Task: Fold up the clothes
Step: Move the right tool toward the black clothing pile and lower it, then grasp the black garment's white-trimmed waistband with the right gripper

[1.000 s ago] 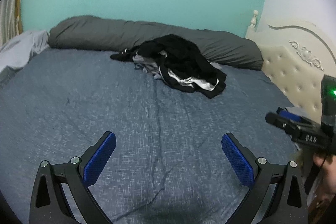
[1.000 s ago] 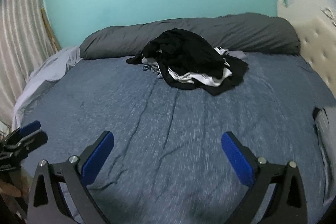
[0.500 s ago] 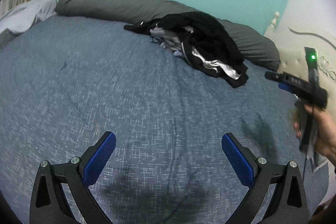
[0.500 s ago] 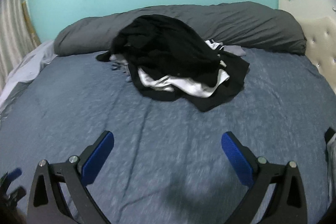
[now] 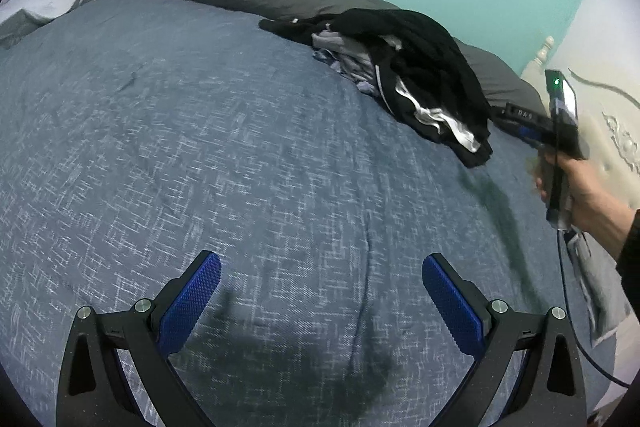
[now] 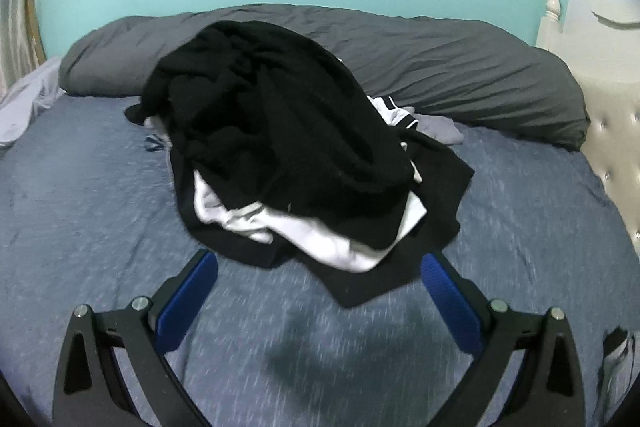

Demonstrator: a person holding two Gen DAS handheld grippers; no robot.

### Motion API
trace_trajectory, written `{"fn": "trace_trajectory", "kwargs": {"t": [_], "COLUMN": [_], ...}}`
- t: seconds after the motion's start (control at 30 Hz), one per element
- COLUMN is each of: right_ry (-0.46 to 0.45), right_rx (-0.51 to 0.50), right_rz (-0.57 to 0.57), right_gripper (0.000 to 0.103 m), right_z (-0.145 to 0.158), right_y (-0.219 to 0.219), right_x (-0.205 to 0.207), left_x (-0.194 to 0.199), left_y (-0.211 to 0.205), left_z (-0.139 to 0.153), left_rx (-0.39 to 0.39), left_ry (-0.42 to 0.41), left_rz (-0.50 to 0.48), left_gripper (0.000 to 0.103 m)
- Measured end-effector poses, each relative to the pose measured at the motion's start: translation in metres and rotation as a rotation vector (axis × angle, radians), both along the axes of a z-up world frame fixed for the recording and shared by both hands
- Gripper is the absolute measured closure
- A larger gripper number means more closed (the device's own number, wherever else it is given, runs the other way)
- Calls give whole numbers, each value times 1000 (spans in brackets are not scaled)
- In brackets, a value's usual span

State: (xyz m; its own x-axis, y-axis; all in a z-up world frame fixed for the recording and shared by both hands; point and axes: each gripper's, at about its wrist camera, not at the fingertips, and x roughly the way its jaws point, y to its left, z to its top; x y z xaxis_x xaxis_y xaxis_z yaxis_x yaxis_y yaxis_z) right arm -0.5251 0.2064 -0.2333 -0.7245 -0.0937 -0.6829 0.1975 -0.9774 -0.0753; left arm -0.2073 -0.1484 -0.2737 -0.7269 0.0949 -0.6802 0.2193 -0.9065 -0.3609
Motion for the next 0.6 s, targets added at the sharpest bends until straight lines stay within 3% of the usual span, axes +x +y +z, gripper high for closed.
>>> {"fn": "trace_trajectory", "kwargs": {"t": [0.27, 0.3, 0.33, 0.43, 0.53, 0.6], "right_ry": [6, 8, 9, 13, 18, 28], "right_rx": [50, 56, 62, 80, 97, 110], "right_rz": [-12, -13, -14, -16, -17, -13], "right_gripper": [21, 30, 47, 71, 89, 93], "right_z": [-11, -12, -13, -17, -20, -20], "right_y": [-3, -3, -4, -5, -6, -7], "right_x": [-30, -33, -36, -44, -52, -53], "left_x": [0, 0, 0, 0, -1, -2], "left_y": [-22, -23, -25, -28, -29, -29], "left_z": [-8, -8, -9, -10, -11, -13], "left_rx": [14, 16, 19, 20, 16, 18], "left_ry": [-9, -9, -8, -6, -5, -10], "left_rz": [45, 50, 54, 57, 53, 50], "left_gripper": [0, 0, 0, 0, 0, 0]}}
